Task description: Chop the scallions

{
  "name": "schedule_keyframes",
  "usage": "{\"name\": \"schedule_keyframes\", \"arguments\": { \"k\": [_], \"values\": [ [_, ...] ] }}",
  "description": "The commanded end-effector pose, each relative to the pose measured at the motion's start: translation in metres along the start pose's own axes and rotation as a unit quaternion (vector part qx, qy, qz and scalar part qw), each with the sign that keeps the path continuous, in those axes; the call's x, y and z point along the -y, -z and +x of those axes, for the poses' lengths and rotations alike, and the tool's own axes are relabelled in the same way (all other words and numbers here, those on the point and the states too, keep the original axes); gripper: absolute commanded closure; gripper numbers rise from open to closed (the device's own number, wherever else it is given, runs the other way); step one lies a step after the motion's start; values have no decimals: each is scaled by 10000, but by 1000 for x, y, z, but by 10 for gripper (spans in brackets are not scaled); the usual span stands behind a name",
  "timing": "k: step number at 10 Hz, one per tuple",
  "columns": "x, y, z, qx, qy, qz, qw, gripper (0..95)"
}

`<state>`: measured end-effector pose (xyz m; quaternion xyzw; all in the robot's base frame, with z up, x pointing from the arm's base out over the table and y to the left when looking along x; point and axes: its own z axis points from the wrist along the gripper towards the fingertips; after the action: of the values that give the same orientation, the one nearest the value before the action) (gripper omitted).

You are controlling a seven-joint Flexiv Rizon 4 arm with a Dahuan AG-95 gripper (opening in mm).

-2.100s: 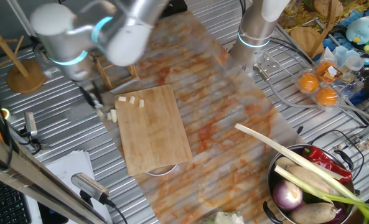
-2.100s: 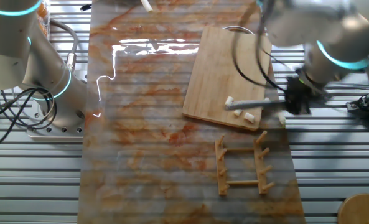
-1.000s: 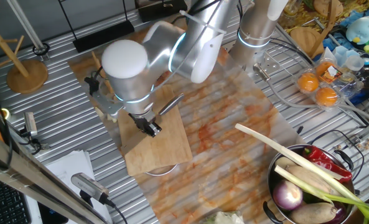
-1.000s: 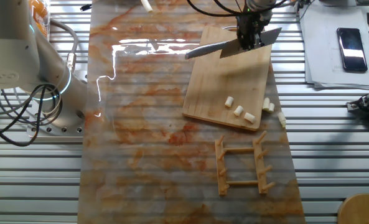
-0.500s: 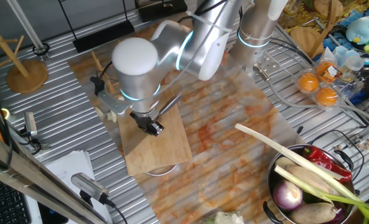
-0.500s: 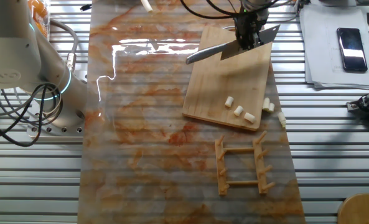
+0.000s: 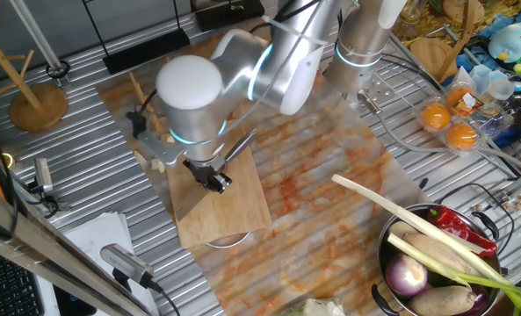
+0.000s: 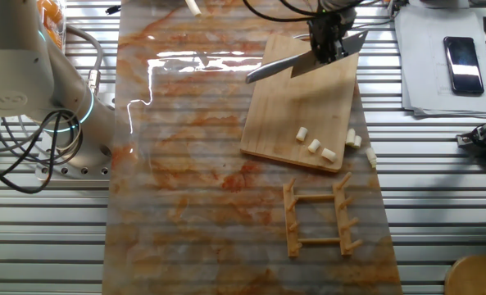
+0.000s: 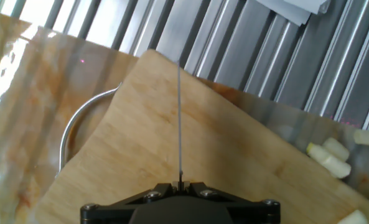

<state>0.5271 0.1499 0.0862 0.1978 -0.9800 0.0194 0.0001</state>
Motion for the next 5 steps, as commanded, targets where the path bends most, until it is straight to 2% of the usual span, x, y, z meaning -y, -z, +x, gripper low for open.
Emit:
{"name": "schedule_keyframes", "arguments": {
  "k": [1,3,5],
  "values": [
    [-2,5,2,-95,113,-3,9999,950],
    [-6,9,5,-31,67,-27,10000,950],
    [-11,15,9,-71,85,4,9999,950]
  ]
}}
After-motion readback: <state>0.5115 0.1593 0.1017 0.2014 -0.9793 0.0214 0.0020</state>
